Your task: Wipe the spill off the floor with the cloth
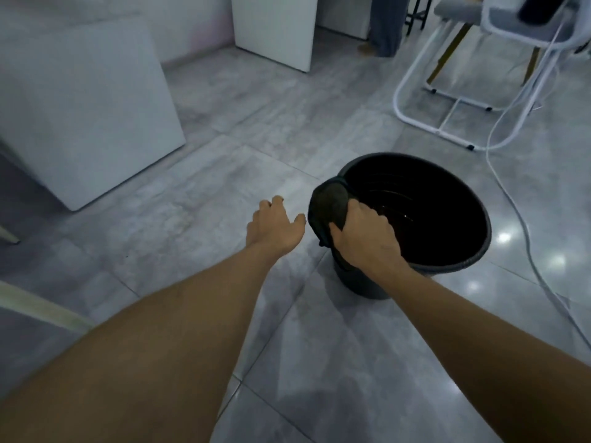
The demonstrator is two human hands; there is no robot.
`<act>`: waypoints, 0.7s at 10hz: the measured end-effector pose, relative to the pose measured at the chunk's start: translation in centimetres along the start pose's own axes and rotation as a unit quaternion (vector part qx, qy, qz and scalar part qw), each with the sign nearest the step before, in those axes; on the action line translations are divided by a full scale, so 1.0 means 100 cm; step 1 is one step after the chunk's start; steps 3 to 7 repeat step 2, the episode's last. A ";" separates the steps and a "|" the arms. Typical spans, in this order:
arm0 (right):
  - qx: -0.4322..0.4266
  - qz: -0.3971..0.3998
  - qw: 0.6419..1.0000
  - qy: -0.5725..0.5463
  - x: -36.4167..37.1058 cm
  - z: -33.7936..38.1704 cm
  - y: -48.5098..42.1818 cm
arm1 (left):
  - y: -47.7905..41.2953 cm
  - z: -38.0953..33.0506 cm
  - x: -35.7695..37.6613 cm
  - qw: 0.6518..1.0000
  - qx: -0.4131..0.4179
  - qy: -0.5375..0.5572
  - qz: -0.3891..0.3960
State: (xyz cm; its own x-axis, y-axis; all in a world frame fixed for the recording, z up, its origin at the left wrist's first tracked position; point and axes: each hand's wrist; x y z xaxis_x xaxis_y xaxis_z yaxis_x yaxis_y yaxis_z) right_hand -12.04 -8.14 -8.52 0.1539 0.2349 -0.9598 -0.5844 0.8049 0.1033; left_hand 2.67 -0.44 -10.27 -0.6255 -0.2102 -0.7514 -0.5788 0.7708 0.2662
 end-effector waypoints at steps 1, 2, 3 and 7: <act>0.031 0.082 0.996 -0.034 -0.016 0.005 0.001 | 0.021 -0.019 -0.053 0.999 0.000 -0.040 0.008; 0.046 0.168 0.984 0.025 -0.060 0.025 0.007 | 0.050 -0.054 -0.117 0.996 0.014 -0.086 0.004; 0.046 0.168 0.984 0.025 -0.060 0.025 0.007 | 0.050 -0.054 -0.117 0.996 0.014 -0.086 0.004; 0.046 0.168 0.984 0.025 -0.060 0.025 0.007 | 0.050 -0.054 -0.117 0.996 0.014 -0.086 0.004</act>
Point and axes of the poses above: each hand's wrist, its own y-axis away from the middle knuckle, its own x-axis out of the palm, z = x × y, and after that the axes turned 8 degrees about z, right-handed
